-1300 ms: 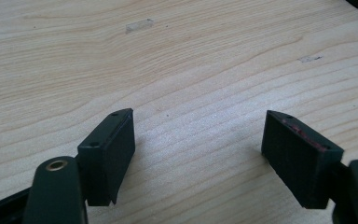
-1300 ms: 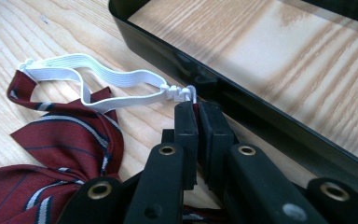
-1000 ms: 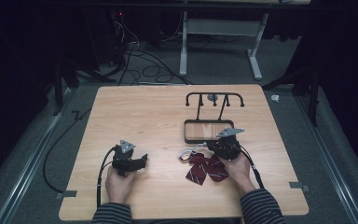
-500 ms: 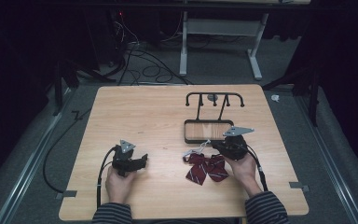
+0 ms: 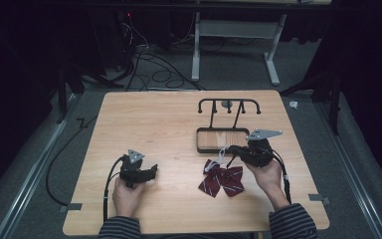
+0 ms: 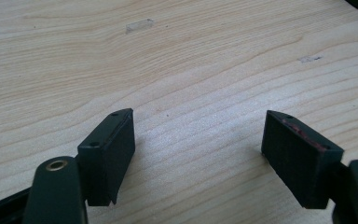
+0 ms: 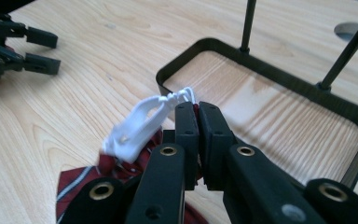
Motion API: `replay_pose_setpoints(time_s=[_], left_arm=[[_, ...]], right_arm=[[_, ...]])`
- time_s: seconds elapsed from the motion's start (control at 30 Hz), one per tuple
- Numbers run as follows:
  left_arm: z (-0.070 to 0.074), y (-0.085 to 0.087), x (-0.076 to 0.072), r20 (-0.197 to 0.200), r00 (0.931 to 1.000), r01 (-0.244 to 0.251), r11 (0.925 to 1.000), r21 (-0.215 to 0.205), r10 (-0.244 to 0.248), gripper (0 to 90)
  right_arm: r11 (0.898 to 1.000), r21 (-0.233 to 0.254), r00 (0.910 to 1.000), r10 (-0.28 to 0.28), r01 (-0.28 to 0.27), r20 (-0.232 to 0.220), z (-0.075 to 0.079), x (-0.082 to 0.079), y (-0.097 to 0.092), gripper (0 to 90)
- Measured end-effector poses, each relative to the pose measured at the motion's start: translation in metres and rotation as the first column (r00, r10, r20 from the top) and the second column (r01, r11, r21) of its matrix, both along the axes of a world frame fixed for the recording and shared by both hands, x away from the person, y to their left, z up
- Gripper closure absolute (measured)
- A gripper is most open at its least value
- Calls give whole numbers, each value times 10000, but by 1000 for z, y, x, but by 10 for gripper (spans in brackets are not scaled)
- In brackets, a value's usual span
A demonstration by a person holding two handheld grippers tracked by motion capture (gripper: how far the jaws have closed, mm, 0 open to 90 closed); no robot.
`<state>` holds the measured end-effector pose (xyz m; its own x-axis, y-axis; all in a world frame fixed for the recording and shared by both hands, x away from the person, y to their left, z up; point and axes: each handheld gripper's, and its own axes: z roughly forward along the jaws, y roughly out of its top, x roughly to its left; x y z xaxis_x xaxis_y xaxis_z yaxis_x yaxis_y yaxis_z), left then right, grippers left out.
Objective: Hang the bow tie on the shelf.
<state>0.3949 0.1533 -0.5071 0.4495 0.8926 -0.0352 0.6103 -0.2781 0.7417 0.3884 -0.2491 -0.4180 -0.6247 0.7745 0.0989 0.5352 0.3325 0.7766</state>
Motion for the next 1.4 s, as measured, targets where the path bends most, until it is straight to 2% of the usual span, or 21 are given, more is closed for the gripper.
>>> replay_pose_setpoints(time_s=[0.2, 0.43, 0.63, 0.7, 1.1, 1.4], left_arm=[[0, 0, 0, 2, 10000, -3, 10000, -6, 3, 263], [0, 0, 0, 20, 10000, -12, 10000, 16, 11, 263], [0, 0, 0, 37, 10000, -17, 10000, 18, 17, 263], [0, 0, 0, 18, 10000, -10, 10000, 17, 10, 263], [0, 0, 0, 18, 10000, -8, 10000, 17, 8, 263], [0, 0, 0, 19, 10000, -11, 10000, 13, 11, 263]], right_arm=[[9999, 99, 9997, 55, -57, 226, 12, -1, -2, 889], [9990, 439, 9985, -21, -4, 550, 28, -3, -8, 889], [9997, 241, 9970, -19, 1, 771, 37, -4, -8, 889], [10000, 12, 9960, 87, -88, 887, 43, -3, -6, 889], [9999, 125, 9894, 99, -118, 1447, 68, 3, -5, 889], [9995, 285, 9866, -188, 143, 1620, 82, 12, -9, 890]])
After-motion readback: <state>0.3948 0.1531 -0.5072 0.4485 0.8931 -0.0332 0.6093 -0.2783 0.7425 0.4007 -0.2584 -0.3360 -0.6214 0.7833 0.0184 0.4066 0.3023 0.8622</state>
